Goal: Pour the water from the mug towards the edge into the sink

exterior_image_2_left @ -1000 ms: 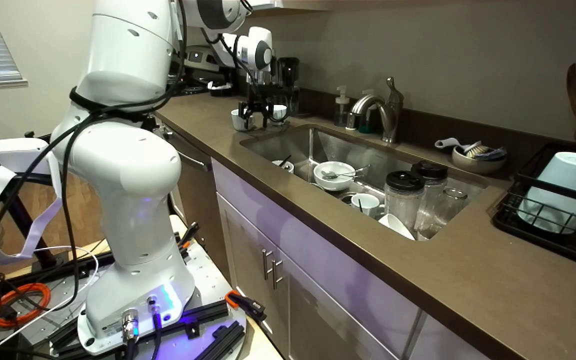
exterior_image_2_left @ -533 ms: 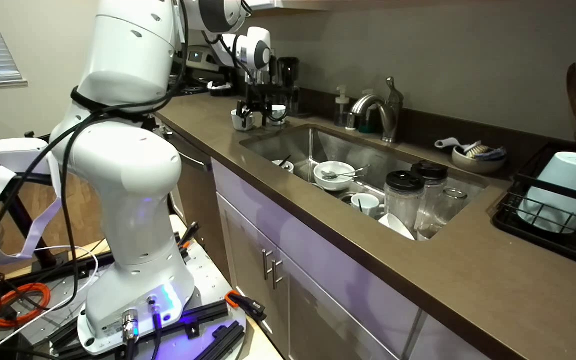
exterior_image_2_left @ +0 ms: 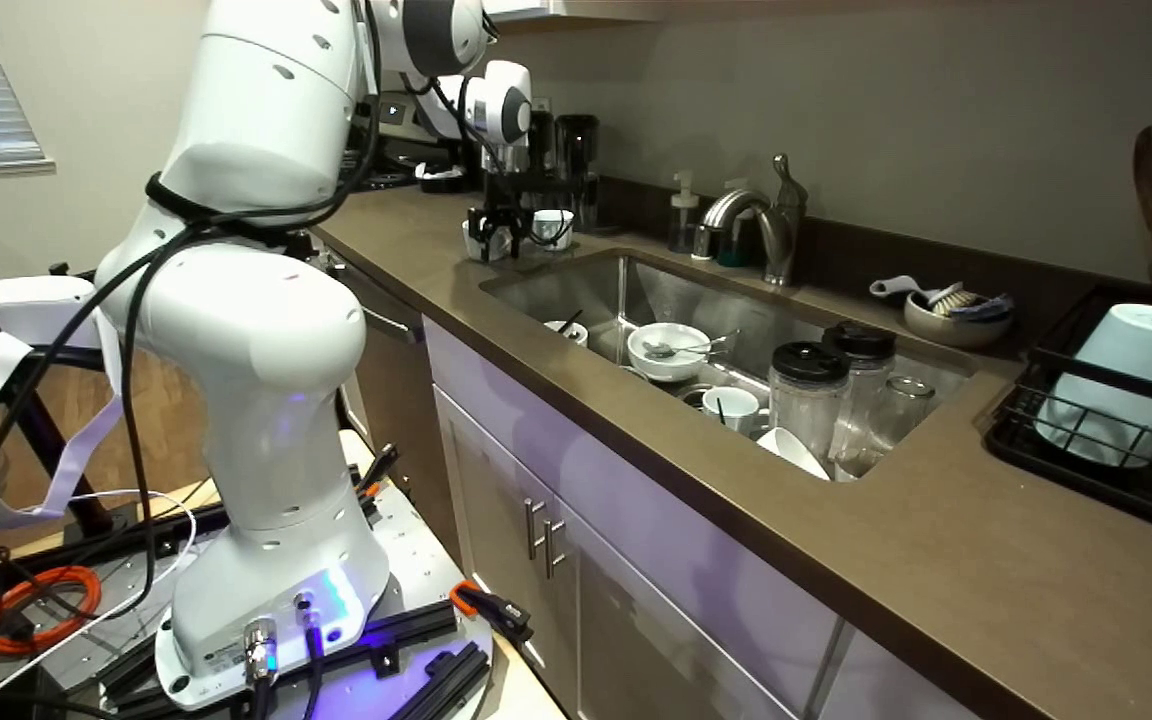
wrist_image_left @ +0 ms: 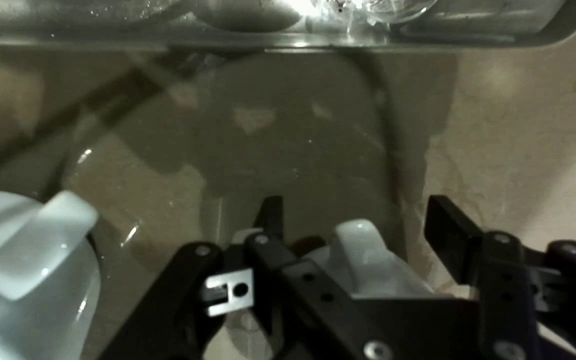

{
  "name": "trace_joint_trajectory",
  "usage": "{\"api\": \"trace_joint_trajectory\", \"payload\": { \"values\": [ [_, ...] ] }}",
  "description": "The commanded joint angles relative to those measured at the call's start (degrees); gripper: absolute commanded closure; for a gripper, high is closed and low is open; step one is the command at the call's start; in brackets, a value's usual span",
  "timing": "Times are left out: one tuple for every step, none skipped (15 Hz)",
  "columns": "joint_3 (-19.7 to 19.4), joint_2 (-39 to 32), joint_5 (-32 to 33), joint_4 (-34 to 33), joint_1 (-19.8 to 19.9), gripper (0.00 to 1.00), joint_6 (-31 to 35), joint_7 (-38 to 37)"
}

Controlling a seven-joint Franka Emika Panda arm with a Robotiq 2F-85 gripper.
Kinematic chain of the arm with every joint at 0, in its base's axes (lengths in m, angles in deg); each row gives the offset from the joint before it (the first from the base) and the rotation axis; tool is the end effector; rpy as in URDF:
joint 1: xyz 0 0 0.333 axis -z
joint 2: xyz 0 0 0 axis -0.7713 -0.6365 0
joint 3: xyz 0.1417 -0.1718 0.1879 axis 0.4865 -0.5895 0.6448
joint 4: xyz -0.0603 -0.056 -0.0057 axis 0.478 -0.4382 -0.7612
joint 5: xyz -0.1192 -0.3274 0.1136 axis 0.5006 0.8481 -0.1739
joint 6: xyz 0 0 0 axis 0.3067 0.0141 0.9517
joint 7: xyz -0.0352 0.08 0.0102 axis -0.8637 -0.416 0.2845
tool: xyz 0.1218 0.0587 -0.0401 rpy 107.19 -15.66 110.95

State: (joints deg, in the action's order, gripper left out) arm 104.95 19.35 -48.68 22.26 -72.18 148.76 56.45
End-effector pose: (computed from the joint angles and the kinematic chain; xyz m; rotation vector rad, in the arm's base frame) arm 0.4989 0.4041 0.2958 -2.1700 -2.1386 0.0971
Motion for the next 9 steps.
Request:
{"api": "trace_joint_trajectory", "payload": {
  "values": [
    [0.22,-0.79,1.08,-1.79,-0.47,0.58,-1.87,0.66],
    [0.23,-0.66,1.02,-1.74,-0.49,0.65,-2.02,0.65],
    [0.23,-0.46,0.98,-1.56,-0.49,0.71,-2.03,0.55],
    [0.23,-0.37,0.97,-1.43,-0.45,0.77,-2.04,0.56],
    [0.27,-0.22,0.85,-1.31,-0.4,0.84,-2.1,0.55],
    [0.28,-0.16,0.85,-1.21,-0.38,0.9,-2.06,0.57],
    [0.33,-0.02,0.75,-1.04,-0.31,0.96,-2.06,0.67],
    [0.38,0.2,0.66,-0.87,-0.25,0.97,-2.15,0.7],
    [0.4,0.51,0.61,-0.56,-0.18,0.97,-2.38,0.74]
  ]
}}
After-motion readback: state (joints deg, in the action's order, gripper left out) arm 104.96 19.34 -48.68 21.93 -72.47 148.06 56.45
